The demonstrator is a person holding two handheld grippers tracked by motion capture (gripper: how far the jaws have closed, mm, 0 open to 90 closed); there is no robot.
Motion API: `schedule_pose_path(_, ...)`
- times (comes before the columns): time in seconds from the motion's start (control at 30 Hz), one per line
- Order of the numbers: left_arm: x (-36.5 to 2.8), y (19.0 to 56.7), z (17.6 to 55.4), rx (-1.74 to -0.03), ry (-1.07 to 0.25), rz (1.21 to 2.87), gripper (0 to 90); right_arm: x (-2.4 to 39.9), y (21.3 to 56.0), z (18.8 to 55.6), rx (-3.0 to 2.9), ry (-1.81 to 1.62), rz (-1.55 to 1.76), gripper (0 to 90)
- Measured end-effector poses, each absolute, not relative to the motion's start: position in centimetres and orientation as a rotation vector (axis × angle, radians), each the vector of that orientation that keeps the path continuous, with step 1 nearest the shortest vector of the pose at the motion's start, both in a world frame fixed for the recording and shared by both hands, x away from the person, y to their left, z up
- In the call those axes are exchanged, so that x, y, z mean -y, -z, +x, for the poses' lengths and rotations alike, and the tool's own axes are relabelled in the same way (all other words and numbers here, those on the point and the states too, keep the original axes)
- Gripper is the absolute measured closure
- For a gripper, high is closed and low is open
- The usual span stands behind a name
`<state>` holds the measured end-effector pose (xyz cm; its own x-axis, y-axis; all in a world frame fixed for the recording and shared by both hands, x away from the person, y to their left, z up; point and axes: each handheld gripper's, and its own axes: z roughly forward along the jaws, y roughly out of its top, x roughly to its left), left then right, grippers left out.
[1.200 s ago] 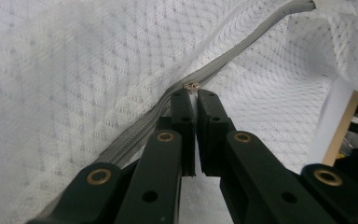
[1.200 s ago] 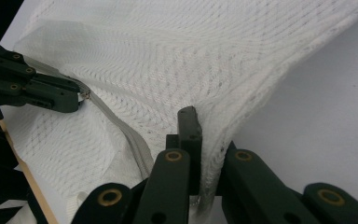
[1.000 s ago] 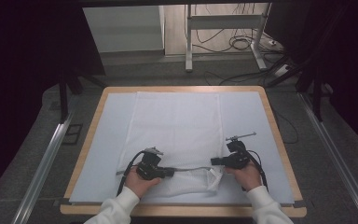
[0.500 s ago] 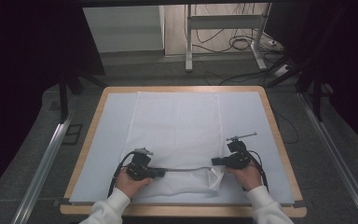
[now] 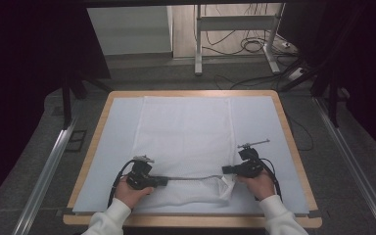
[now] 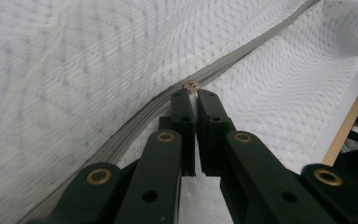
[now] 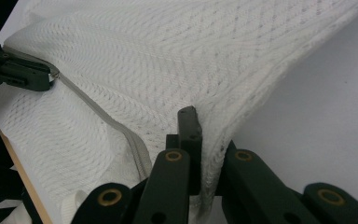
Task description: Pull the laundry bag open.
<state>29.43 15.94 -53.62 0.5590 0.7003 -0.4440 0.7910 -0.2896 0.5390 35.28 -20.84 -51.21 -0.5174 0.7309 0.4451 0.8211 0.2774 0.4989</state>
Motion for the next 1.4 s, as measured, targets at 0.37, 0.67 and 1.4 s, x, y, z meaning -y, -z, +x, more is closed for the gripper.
schedule_pose_path(0.37,-16.6,53.6,29.5,-1.204,0.15,2.048,87.2,20.9,51.1,35.2,2.409,1.075,-1.456,88.4)
schedule_pose_path(0.67,-17.5,53.5,29.3,-1.232,0.138,2.017,87.2,20.9,51.2,35.3,2.412,1.069,-1.454,88.4)
schedule_pose_path(1.4,-20.2,53.1,29.3,-1.281,0.117,1.973,87.2,20.7,51.3,35.3,2.416,1.066,-1.444,88.4)
